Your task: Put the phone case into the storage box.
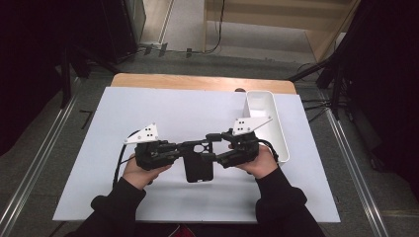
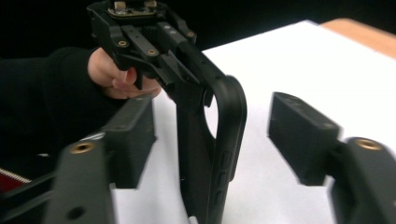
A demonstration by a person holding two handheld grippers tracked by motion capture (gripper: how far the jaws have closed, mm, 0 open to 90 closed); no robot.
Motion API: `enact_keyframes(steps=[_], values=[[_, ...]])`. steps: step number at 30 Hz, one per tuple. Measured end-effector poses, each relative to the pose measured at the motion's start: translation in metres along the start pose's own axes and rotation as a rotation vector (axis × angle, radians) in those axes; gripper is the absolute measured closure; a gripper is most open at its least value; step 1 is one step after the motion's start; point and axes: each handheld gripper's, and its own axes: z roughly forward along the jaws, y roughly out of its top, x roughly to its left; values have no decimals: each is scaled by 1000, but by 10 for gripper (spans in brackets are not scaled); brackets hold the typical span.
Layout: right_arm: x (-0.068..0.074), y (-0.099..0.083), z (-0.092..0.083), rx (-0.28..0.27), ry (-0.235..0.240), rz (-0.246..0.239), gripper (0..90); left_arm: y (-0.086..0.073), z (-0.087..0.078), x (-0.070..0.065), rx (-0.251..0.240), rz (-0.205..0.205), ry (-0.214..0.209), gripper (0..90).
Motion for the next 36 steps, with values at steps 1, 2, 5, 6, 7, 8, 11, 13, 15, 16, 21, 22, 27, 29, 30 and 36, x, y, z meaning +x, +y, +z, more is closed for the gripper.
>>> enact_keyframes(steps=[1,2,5,6,7,8,11,13,15,16,21,22,27,29,30,36], values=[[1,0,0,-10,-9,-3,253,0,0,0,-1,1,3,803],[1,0,-1,-12,-12,-4,237,0,0,0,-1,0,6,803],[1,-1,-2,-27,-46,-13,162,0,0,-1,2,-7,28,802],[2,-1,-1,-25,-58,-18,161,0,0,0,5,-7,39,803],[1,0,-1,-22,-69,-16,123,1,0,0,4,-12,45,802],[1,0,-1,-20,-62,-6,68,1,0,0,5,-16,54,802],[-2,-2,-1,-55,-65,18,0,2,-2,-1,-1,-25,82,803],[-3,-3,0,-68,-91,22,0,2,-3,-1,-5,-28,99,803],[-4,-4,0,-56,-102,41,0,3,-3,-2,-11,-29,107,802],[-3,-4,1,-39,-120,38,0,3,-3,-2,-11,-28,116,802],[1,-5,8,-11,-161,25,0,4,-4,-4,-21,-27,162,801],[2,-6,9,-10,-168,28,0,5,-5,-4,-22,-23,171,801],[3,-5,12,-28,-202,44,0,6,-7,-4,-35,-50,211,801],[3,-5,13,-38,-218,66,0,6,-8,-3,-40,-59,229,801],[3,-5,13,-42,-222,73,0,7,-8,-3,-41,-62,240,801],[4,-7,16,-37,-257,84,0,8,-11,-6,-72,-42,306,801]])
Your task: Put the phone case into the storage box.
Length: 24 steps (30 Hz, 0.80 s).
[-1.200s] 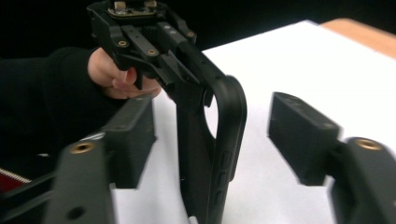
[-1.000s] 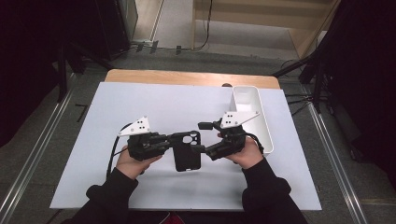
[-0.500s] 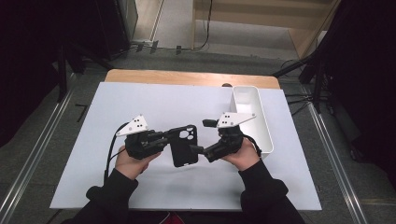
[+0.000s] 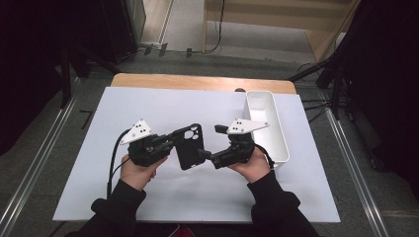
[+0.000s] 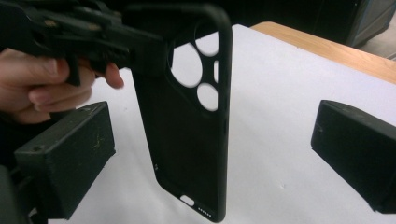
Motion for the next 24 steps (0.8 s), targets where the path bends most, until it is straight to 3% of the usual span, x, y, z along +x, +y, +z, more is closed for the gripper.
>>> enact_keyframes(steps=[8,18,24], values=[[3,-6,9,-19,-44,50,0,1,-1,-1,-15,-33,93,800],[14,-9,18,-41,-126,58,0,1,-4,-1,-51,-70,175,802],[22,-12,24,-59,-152,62,0,1,-3,2,-29,-113,179,801]])
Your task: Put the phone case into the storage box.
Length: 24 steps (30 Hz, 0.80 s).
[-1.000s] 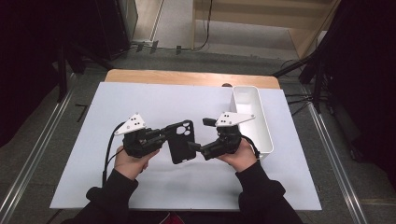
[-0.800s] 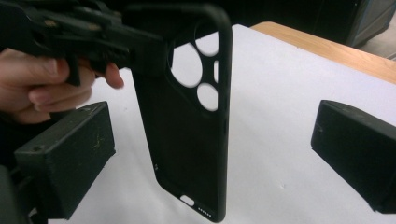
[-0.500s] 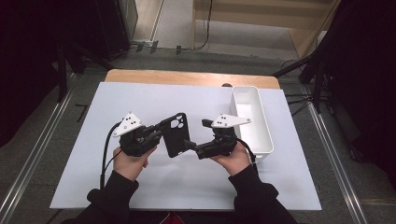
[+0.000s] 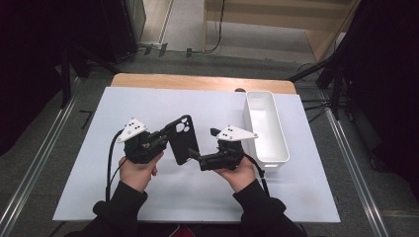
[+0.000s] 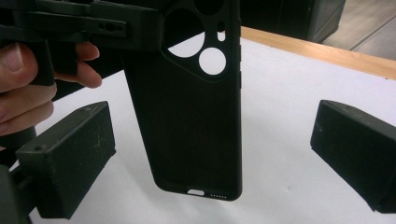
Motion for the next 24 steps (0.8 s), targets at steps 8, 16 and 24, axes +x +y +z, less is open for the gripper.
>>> enact_keyframes(steps=[8,16,24], values=[[10,-5,6,-2,-37,-8,0,0,0,-2,6,-3,2,802],[18,-9,11,-1,-60,-5,0,-2,2,-6,8,2,-4,802],[23,-12,18,12,-89,15,0,-4,4,-9,23,9,-12,801]])
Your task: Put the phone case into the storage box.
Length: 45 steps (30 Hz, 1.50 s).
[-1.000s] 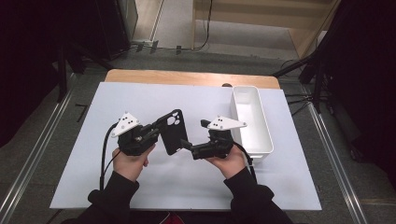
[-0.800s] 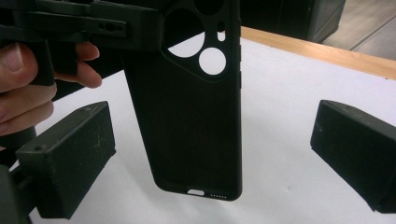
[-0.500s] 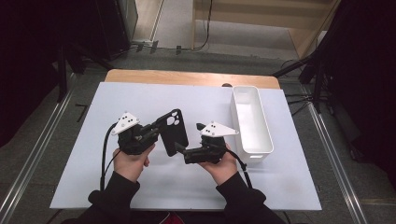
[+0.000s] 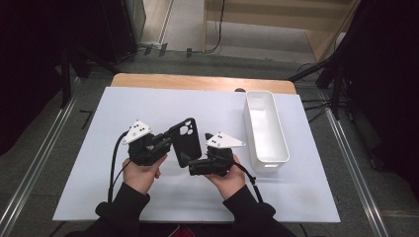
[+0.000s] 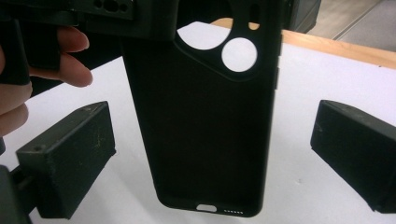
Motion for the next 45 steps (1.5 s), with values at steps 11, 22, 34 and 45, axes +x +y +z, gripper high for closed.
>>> enact_keyframes(steps=[11,22,34,45], values=[[4,-2,4,17,-29,5,0,-3,3,-8,14,-2,-24,801],[3,-1,6,23,-32,10,0,-9,7,-20,25,-6,-56,801],[2,0,3,14,-29,-11,129,-12,10,-28,26,-1,-79,799],[1,-1,5,32,-19,-9,137,-8,5,-27,-1,11,-81,743]])
